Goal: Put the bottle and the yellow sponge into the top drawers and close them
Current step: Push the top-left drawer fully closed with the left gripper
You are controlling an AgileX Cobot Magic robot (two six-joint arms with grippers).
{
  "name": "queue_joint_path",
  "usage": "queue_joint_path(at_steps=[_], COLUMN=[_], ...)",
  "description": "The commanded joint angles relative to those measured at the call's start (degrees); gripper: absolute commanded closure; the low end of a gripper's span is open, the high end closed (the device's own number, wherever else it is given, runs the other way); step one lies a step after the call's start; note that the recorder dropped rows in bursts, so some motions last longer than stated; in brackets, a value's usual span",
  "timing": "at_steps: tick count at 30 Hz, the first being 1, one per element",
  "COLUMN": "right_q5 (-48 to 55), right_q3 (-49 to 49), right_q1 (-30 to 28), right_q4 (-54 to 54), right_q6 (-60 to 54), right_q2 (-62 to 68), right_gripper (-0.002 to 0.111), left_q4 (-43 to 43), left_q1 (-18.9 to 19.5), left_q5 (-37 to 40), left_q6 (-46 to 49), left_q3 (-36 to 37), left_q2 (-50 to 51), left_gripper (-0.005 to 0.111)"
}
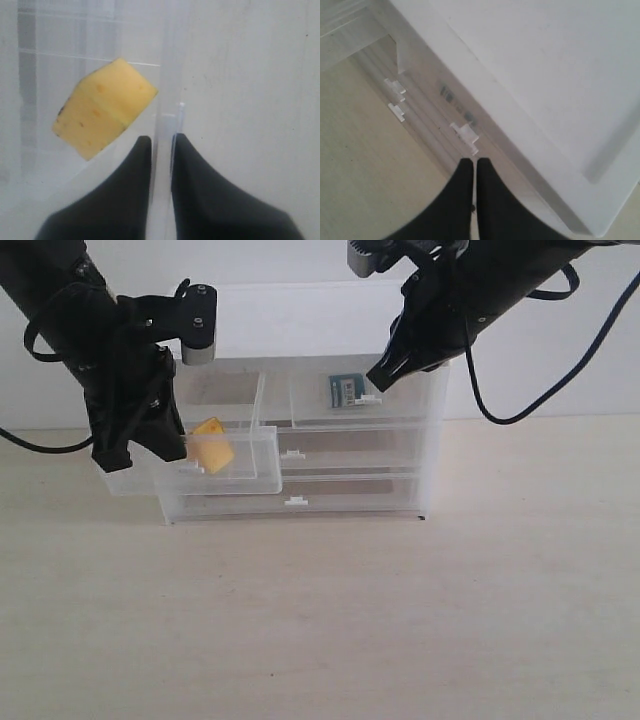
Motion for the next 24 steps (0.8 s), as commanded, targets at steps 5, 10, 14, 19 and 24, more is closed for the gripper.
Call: queue_joint_path(at_steps=[5,10,14,19,24], right_q5=[1.09,0.41,-0.64,-0.76,-0.65], right_q3=[-0.48,-0.48,-0.48,-0.48,-0.48], right_q1=[-0.33,-0.33,-0.33,-0.33,-0.33], right_q4=[0.22,0.22,0.36,0.63,1.81], right_q6=[-0.5,-0.5,-0.5,-0.5,-0.5], right_q2=[0.06,0.06,0.06,0.06,0.06], right_gripper=[0.108,0.108,0.108,0.108,0.108], left_q4=[2.21,0.36,-0.25,-2.27,-2.5], left_q1=[0.5,0.5,0.39,0.39,0.39], left_q5=[-3.96,1.13,4.47,4.47,-6.75], left_q6=[-8.39,-21.67,-33.98,-38.52,-46.93], left_q3=[-1.23,-1.27,1.31,8.8,11.69], left_q2=[-2.01,-9.59,-10.57,-8.99,-6.16], left_gripper=[0.028,0.038,0.092,0.103,0.103])
